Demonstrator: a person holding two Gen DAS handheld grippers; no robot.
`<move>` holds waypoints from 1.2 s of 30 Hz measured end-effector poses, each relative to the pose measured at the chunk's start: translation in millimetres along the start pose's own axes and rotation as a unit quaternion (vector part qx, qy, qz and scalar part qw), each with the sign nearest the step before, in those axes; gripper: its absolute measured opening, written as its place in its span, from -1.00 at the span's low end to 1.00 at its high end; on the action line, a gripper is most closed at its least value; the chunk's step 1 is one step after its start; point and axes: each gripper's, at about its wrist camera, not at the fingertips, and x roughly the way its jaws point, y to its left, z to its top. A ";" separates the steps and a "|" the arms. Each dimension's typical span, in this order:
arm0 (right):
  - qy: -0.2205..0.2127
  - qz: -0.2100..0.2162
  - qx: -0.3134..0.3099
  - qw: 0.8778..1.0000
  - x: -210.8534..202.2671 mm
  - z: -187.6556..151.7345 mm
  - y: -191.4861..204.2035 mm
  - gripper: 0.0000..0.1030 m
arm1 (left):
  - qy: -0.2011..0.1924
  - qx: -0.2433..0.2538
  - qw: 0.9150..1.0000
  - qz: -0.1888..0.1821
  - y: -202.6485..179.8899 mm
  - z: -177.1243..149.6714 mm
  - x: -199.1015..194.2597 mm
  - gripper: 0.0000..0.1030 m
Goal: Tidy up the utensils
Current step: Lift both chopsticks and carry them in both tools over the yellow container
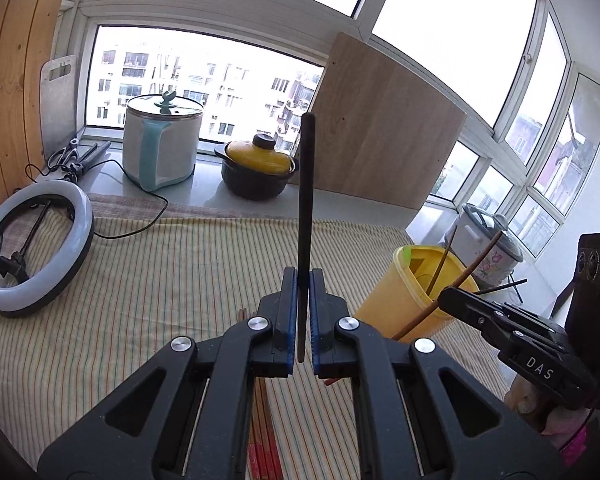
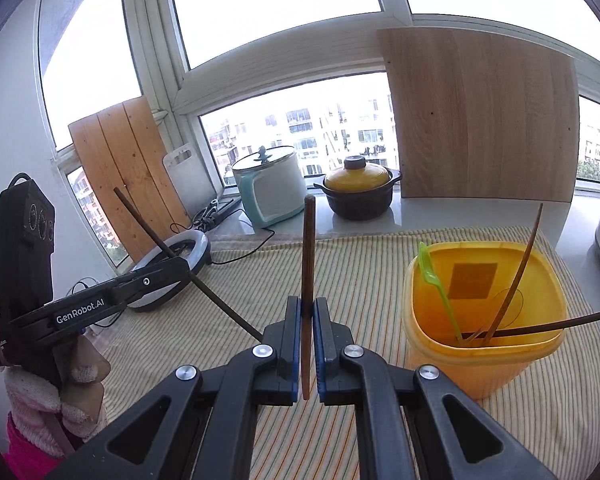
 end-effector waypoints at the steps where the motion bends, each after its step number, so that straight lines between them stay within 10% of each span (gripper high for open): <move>1: -0.005 -0.001 -0.002 1.000 -2.7 3.0 0.1 -0.93 | -0.003 0.003 1.000 0.000 -3.1 1.8 -0.8 -0.94; 36: -0.117 -0.116 0.006 0.986 -91.3 60.9 -77.6 -0.93 | -0.074 0.072 0.993 -0.063 -94.2 65.7 -5.8 -0.94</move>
